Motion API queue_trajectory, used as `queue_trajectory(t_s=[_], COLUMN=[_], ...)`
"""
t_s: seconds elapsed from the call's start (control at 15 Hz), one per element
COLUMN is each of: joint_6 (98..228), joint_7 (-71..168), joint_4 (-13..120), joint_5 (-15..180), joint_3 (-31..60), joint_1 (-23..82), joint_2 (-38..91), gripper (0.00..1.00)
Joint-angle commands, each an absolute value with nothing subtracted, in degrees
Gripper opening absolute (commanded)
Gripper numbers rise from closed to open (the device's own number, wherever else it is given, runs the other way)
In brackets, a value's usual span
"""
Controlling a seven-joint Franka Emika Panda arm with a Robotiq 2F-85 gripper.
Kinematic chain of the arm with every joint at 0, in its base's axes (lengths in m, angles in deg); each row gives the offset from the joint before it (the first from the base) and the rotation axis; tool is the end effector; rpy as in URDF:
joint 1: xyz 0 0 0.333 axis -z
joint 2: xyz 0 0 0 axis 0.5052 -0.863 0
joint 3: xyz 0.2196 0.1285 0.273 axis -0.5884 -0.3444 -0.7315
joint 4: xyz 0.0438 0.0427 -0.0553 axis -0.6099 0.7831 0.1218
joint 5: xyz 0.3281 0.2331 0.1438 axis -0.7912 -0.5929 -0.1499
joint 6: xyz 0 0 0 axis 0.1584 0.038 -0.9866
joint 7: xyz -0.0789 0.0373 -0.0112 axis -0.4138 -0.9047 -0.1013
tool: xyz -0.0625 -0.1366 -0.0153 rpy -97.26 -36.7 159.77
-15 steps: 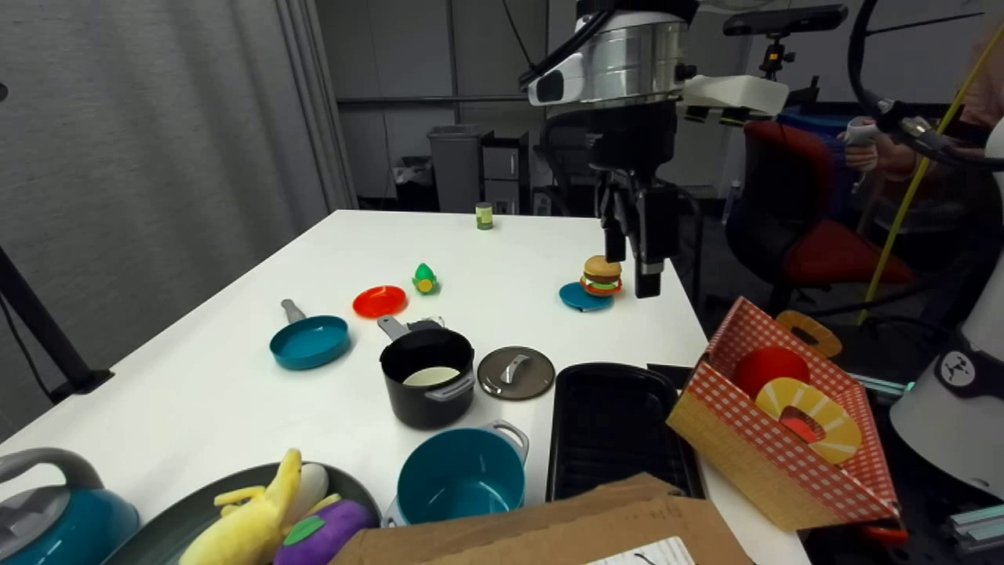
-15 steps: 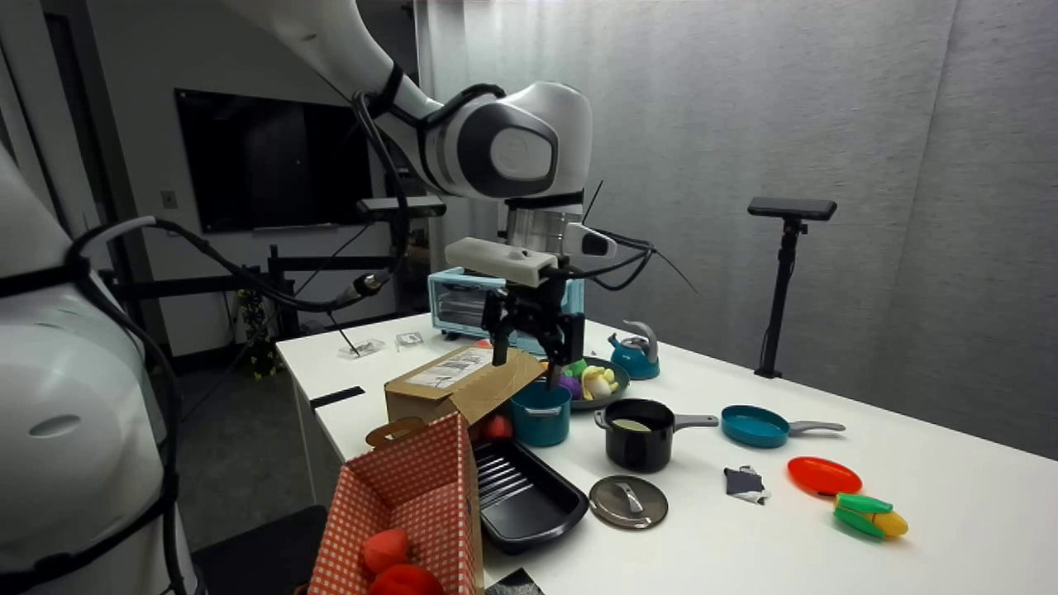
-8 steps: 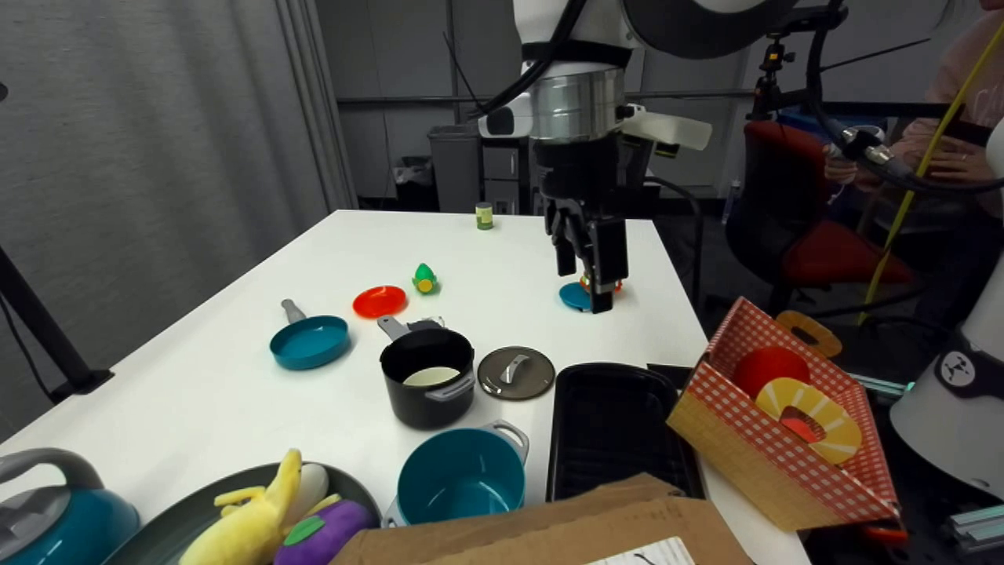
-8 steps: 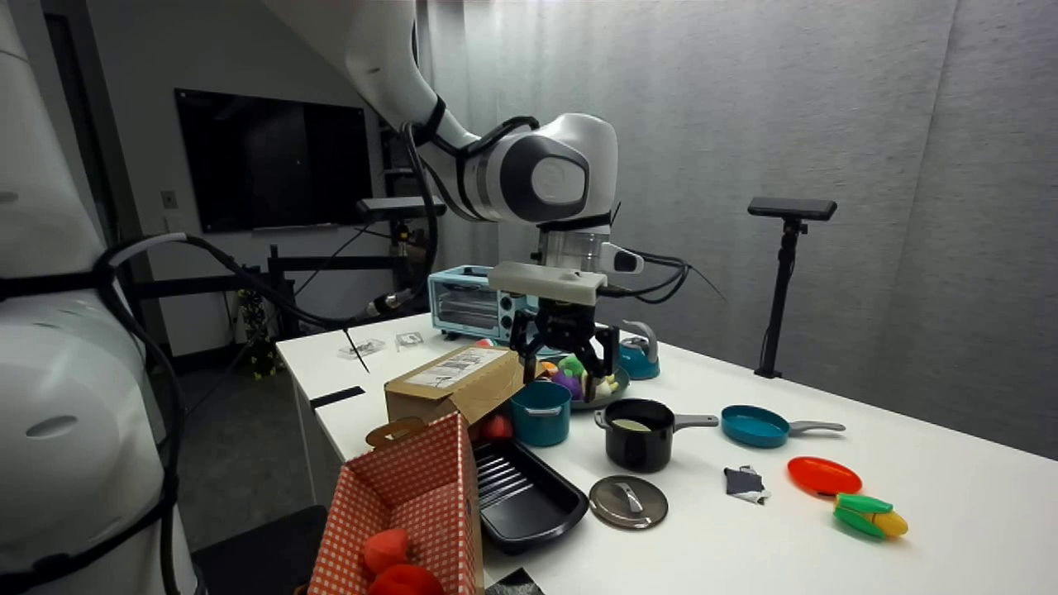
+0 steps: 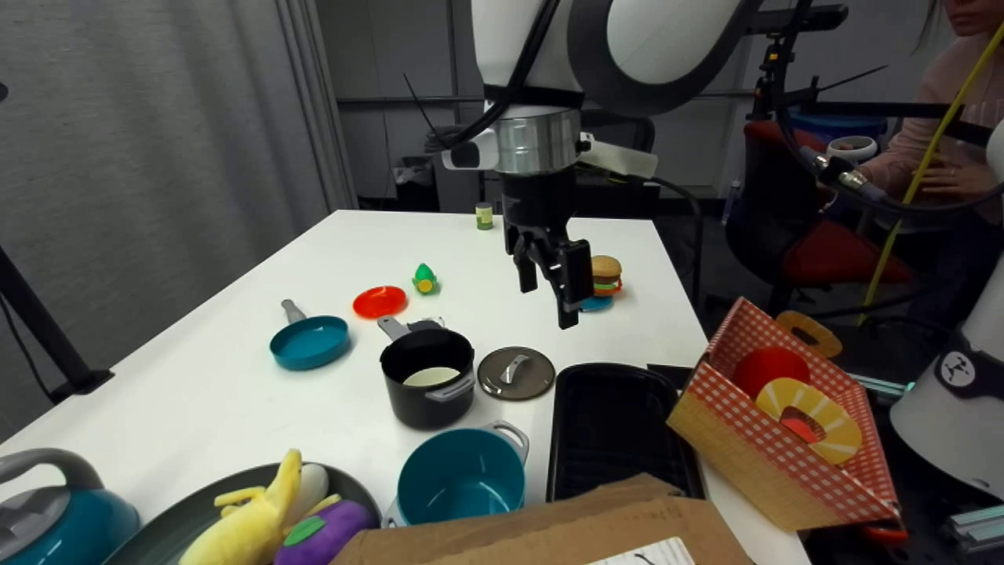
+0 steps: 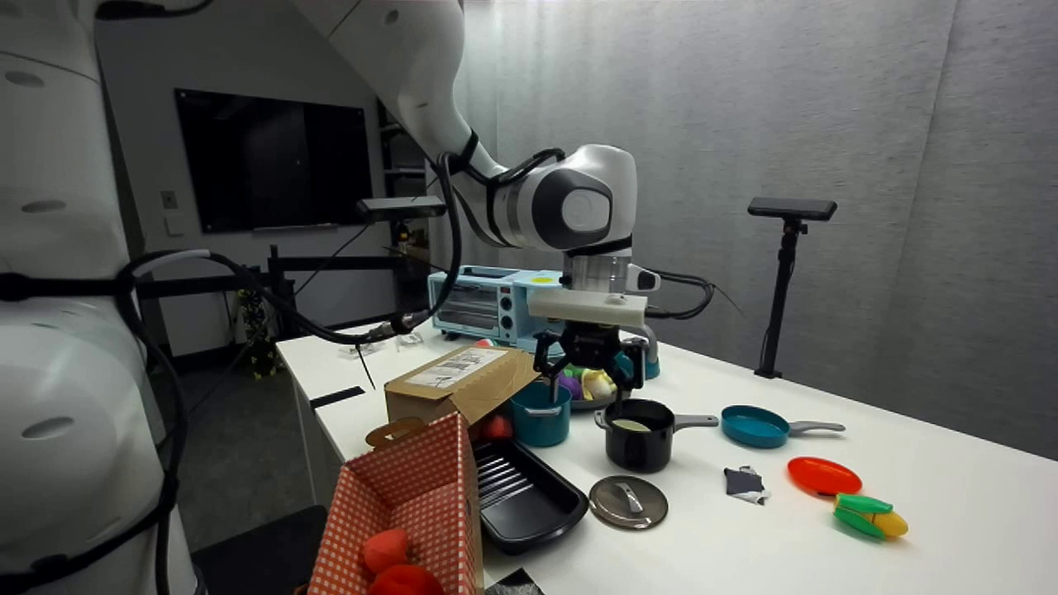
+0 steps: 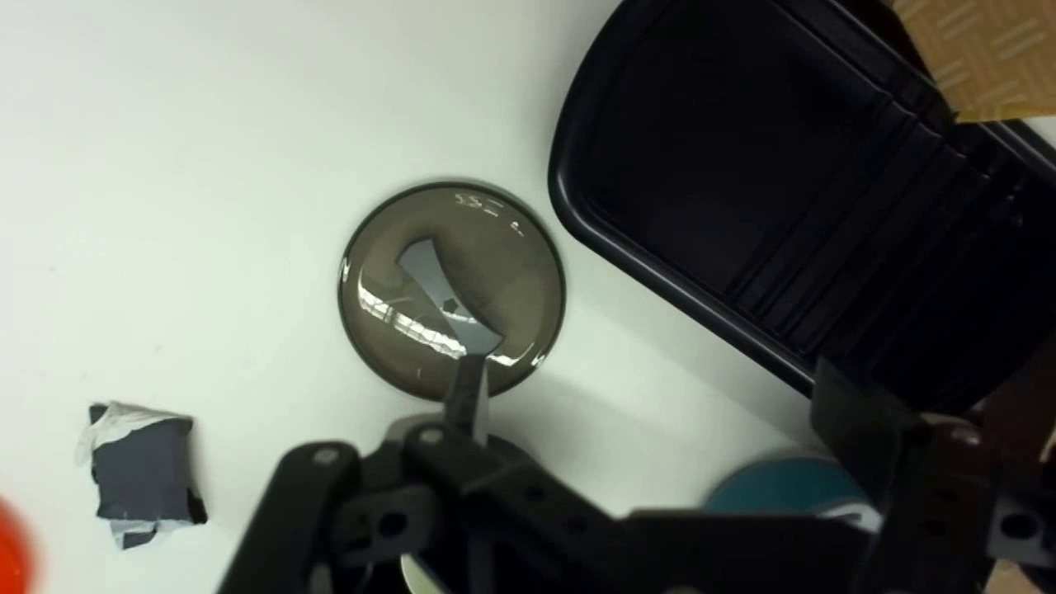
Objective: Cover the silver pot with the black lid
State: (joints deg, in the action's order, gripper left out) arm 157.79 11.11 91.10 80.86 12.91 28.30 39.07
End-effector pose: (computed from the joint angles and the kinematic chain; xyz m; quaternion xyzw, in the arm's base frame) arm 0.5434 -0.0073 0.3115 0.9563 0.2896 -0.0410 0.0004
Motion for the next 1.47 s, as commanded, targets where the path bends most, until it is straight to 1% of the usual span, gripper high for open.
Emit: queue_trajectory(t_s=[0.0, 0.67, 1.27, 1.33, 1.4], joint_6=[158.70, 160.02, 165.56, 166.26, 166.89], joint_7=[4.28, -12.07, -20.44, -21.01, -21.48], joint_4=[88.79, 86.73, 84.42, 84.26, 84.17], joint_5=[82.19, 81.76, 82.17, 82.15, 82.19], joint_3=[12.04, 11.29, 10.24, 10.10, 9.99], joint_1=[30.44, 32.83, 33.19, 33.24, 33.30], joint_2=[36.12, 30.98, 25.83, 25.25, 24.77], gripper=[1.00, 1.00, 1.00, 1.00, 0.97])
